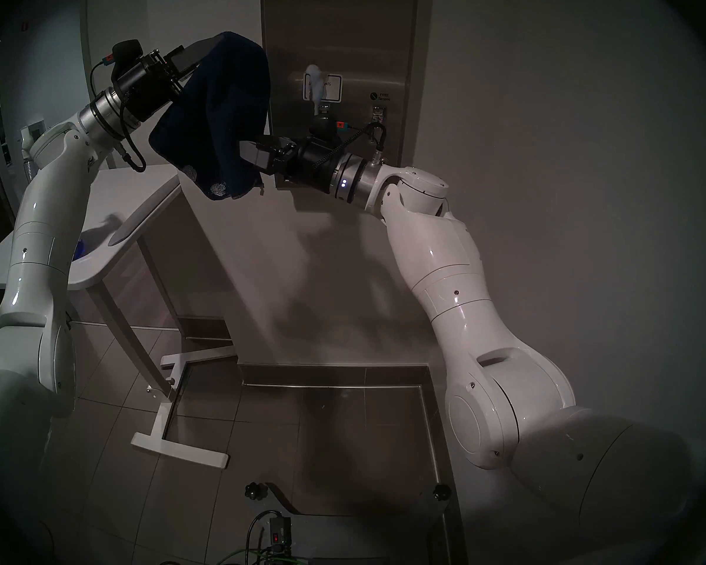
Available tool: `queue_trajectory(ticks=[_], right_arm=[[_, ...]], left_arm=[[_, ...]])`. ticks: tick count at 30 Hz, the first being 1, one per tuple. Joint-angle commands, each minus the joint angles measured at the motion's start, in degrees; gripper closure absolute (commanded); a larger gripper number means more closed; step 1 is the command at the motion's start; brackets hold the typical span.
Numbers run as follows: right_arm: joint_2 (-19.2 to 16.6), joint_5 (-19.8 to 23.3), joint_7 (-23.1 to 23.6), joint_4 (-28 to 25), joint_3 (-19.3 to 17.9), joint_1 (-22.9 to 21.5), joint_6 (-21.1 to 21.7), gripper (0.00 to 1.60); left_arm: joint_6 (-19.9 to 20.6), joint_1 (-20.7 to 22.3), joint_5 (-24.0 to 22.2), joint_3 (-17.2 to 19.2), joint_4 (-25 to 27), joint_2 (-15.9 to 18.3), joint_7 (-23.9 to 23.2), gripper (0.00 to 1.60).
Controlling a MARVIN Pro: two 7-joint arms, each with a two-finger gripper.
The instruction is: Pick up the cloth and wipe the surface
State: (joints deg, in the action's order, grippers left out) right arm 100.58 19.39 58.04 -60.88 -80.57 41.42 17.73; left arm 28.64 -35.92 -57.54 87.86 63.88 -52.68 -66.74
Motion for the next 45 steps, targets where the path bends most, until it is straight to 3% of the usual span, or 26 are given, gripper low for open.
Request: queue_trajectory(ticks=[1,24,38,45], right_arm=[[3.7,1.1,-0.3,2.6,-0.5,-5.4,-3.8,0.0],[8.3,1.6,-3.6,16.2,-3.1,-12.1,-13.4,0.0],[5.3,1.7,-3.1,21.2,-5.6,-13.7,-18.0,0.0],[5.6,1.7,-3.0,24.3,-6.3,-15.1,-19.8,0.0]], left_arm=[[-0.2,2.9,-0.3,0.4,0.3,0.1,-0.4,1.6],[-0.4,3.1,0.1,0.3,-0.1,0.1,-1.0,1.6],[-0.5,3.6,0.2,0.1,-0.6,0.0,-1.4,1.6],[-0.5,3.7,0.3,0.1,-0.8,0.0,-1.6,1.6]])
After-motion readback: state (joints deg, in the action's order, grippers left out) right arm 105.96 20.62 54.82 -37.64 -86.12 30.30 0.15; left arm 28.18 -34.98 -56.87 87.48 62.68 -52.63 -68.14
